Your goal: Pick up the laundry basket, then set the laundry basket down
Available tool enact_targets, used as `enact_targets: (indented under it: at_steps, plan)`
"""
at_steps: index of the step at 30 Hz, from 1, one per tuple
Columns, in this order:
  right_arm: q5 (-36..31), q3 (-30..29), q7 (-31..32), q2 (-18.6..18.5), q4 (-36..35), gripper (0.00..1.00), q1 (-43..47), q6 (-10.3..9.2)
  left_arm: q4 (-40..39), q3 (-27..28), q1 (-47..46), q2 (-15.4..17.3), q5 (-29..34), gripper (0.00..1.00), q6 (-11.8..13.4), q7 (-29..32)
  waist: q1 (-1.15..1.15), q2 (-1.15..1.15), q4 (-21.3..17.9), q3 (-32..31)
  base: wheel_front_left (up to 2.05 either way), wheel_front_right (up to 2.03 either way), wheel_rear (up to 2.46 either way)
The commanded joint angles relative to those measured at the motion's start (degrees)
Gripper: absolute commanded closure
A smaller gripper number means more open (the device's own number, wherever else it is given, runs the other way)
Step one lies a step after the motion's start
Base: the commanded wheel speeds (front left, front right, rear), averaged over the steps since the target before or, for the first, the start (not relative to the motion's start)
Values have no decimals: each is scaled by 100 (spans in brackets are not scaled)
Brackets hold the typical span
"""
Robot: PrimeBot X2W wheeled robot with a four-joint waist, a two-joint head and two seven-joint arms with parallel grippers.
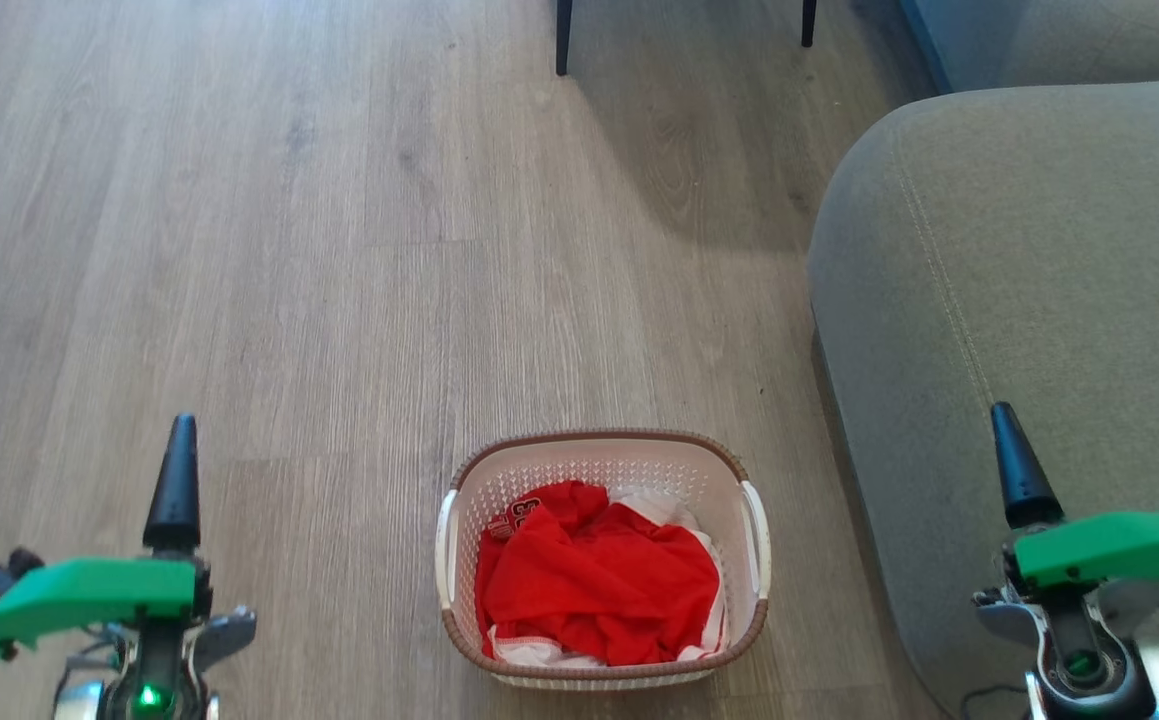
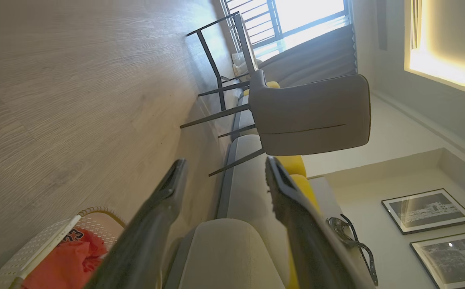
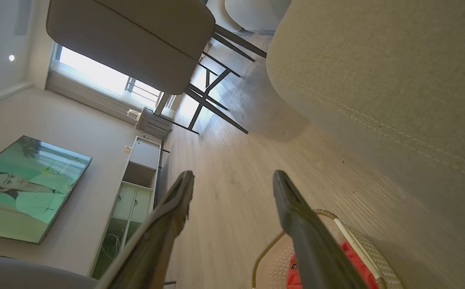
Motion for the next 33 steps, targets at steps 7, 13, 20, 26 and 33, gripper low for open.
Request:
enact_targets:
  at_steps: [7, 13, 20, 26, 33]
  plan:
    - [-843, 248, -187, -75, -549, 0, -451, 18, -723, -159, -366, 44, 758, 0, 268, -162, 0, 0, 30, 17, 0, 0, 0]
    - [-1469, 536, -288, -186, -875, 0, -574, 20, -1091, -393, -432, 45, 1443, 0, 619, -263, 0, 0, 52, 47, 0, 0, 0]
    - [-2220, 776, -405, -266, -1091, 0, -656, 22, -1362, -858, -520, 47, 2483, 0, 1048, -381, 0, 0, 86, 65, 0, 0, 0]
    - [-2848, 963, -505, -348, -1184, 0, -694, 24, -1426, -1378, -605, 53, 3392, 0, 1326, -481, 0, 0, 106, 70, 0, 0, 0]
    - [-3672, 1237, -623, -473, -1161, 0, -744, 26, -1469, -2207, -789, 403, 4183, 0, 2035, -599, 0, 0, 96, 72, 0, 0, 0]
